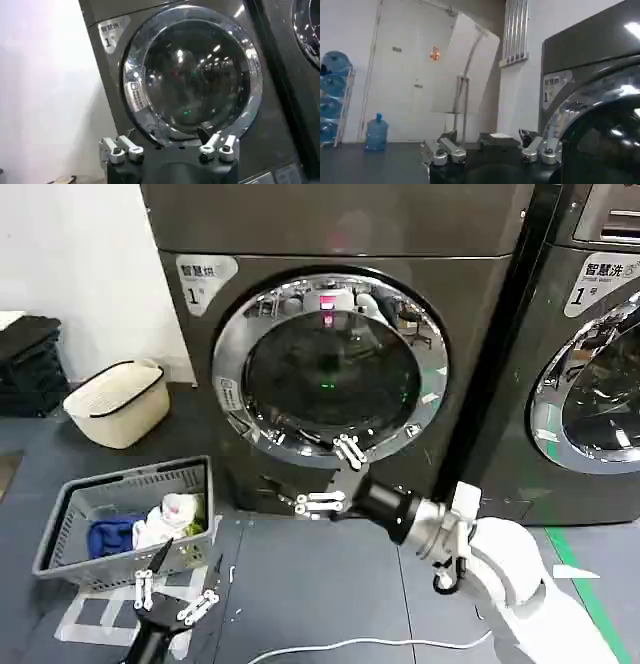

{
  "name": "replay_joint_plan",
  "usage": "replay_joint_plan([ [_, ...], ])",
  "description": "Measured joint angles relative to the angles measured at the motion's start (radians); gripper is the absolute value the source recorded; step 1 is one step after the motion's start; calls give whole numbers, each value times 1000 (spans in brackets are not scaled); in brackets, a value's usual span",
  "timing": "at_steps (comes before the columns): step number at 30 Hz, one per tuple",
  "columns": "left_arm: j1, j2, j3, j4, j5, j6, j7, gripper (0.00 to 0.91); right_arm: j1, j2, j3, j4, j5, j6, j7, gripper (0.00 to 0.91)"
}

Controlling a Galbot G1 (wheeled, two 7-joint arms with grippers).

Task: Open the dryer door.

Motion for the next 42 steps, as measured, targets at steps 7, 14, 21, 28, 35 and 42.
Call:
replay_joint_plan([
  [7, 4, 0, -2, -9, 0, -3, -1, 907, 18, 1, 5, -21, -18, 32, -14, 907],
  [14, 10, -1, -2, -24, -1, -10, -3, 907, 35, 2, -9, -77, -64, 91, -19, 907],
  [21, 17, -3, -1, -40, -4, -11, -4, 907, 71, 1, -36, -152, -84, 140, -1, 907],
  [28, 24, -4, 0, -53, -4, -11, -4, 907, 114, 2, -64, -226, -92, 185, 5, 907],
  [35, 36, -5, -1, -68, -5, -10, -4, 907, 166, 9, -100, -303, -90, 210, 19, 907],
  [42, 45, -6, -1, -80, -4, -10, -3, 907, 226, 27, -153, -394, -90, 235, 35, 907],
])
